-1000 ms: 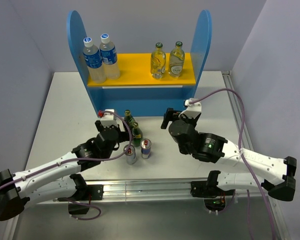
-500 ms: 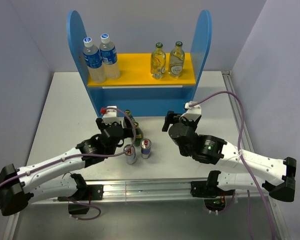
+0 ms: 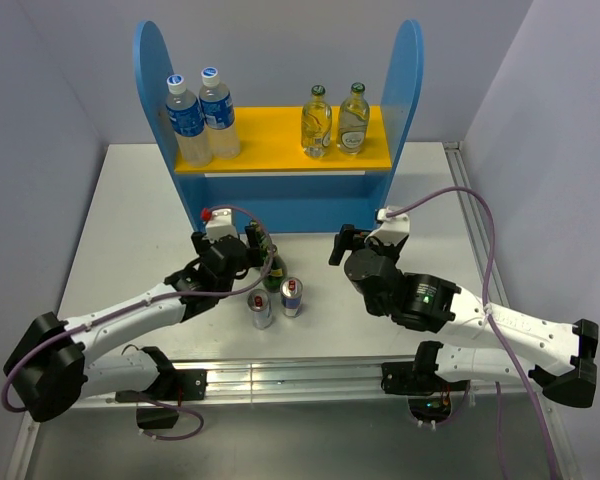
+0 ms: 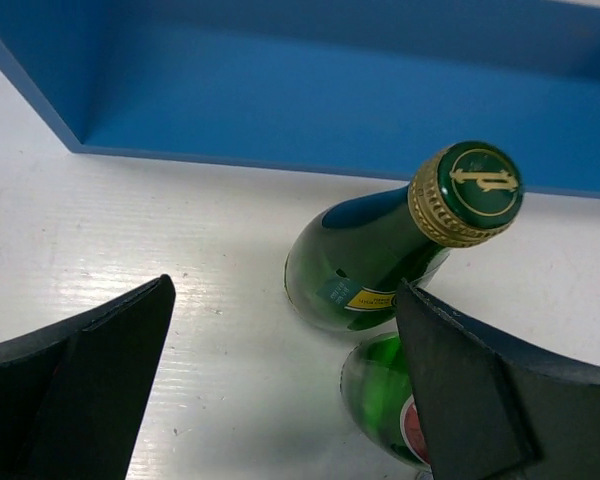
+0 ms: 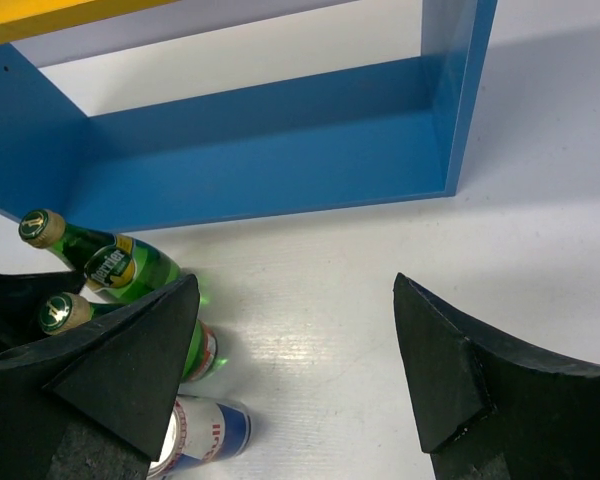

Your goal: Place and organize the beverage onto the shelf

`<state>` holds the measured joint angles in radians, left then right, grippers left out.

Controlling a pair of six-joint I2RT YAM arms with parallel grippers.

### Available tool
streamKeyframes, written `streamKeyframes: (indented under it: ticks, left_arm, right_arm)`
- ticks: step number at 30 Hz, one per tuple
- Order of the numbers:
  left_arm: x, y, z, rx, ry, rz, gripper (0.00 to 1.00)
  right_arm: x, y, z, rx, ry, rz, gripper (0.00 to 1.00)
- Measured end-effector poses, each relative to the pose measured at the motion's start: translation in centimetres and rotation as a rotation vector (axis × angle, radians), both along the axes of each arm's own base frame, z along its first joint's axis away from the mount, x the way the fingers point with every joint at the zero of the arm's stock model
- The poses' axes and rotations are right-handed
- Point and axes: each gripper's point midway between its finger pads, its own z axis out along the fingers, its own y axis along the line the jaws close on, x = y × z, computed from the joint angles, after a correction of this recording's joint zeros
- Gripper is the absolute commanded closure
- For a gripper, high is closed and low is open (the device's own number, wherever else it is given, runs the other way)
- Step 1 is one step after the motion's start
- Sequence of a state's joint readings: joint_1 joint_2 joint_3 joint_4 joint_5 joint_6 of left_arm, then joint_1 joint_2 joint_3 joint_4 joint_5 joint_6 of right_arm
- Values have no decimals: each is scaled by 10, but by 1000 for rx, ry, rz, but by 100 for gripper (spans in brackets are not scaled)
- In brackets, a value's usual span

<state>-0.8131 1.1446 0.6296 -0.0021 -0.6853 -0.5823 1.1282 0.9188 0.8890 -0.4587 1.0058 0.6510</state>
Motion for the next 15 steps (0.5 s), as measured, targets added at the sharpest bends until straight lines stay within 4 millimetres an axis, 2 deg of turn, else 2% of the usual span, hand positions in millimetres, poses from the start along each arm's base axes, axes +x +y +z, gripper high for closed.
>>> streamKeyframes:
  ticks: [4, 11, 15]
  left_arm:
    - [4, -9, -12, 1, 22, -26, 1]
    - [9, -19, -20, -13, 27, -51, 1]
    - [12, -27, -33, -8, 44, -67, 1]
  right_arm:
    - [0, -1, -2, -1, 2, -4, 15]
    - [-1, -3, -12, -24, 12, -5, 14]
    - [-1, -3, -12, -22, 11, -5, 14]
